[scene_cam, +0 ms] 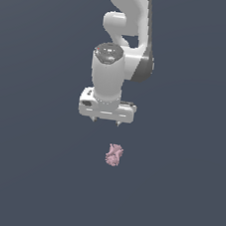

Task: Pick up the object and move it to a goal position.

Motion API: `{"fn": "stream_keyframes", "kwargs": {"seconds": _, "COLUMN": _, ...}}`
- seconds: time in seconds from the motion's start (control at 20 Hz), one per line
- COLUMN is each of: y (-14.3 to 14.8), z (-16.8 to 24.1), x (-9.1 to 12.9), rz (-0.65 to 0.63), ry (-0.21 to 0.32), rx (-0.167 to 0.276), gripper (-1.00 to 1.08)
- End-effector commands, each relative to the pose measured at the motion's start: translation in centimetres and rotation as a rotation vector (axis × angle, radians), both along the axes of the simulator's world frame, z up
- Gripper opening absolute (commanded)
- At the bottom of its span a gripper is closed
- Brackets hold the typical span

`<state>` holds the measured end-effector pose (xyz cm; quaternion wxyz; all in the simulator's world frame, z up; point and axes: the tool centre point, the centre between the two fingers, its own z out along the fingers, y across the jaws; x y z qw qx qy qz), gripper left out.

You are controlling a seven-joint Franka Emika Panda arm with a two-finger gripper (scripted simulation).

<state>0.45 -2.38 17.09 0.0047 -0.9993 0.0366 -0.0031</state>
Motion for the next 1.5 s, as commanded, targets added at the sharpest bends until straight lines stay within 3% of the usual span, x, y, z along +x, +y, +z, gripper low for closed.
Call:
{"fn": "stream_keyframes", "kwargs": {"seconds": 0.0, "y": 0.0, "z": 0.0, "x": 0.0, "rz": 0.000, "ry": 0.000, "rx": 0.000, "gripper": 1.00}}
{"fn": "stream_keyframes", "kwargs": {"seconds": 0.45, "y": 3.2, "z": 0.0, "x": -0.1, "rz": 0.009, "ry": -0.001, "rx": 0.027, "gripper": 1.00}}
{"fn": "stream_keyframes", "kwargs": {"seconds": 0.8, "y": 3.3, "z": -0.2, "x": 0.3, "rz": 0.000, "ry": 0.000, "rx": 0.026, "gripper": 1.00}}
{"fn": "stream_keyframes", "kwargs": {"seconds": 1.45, "y": 4.1, "z": -3.1, "x": 4.7, "rz": -0.120, "ry": 0.005, "rx": 0.012, "gripper": 1.00}}
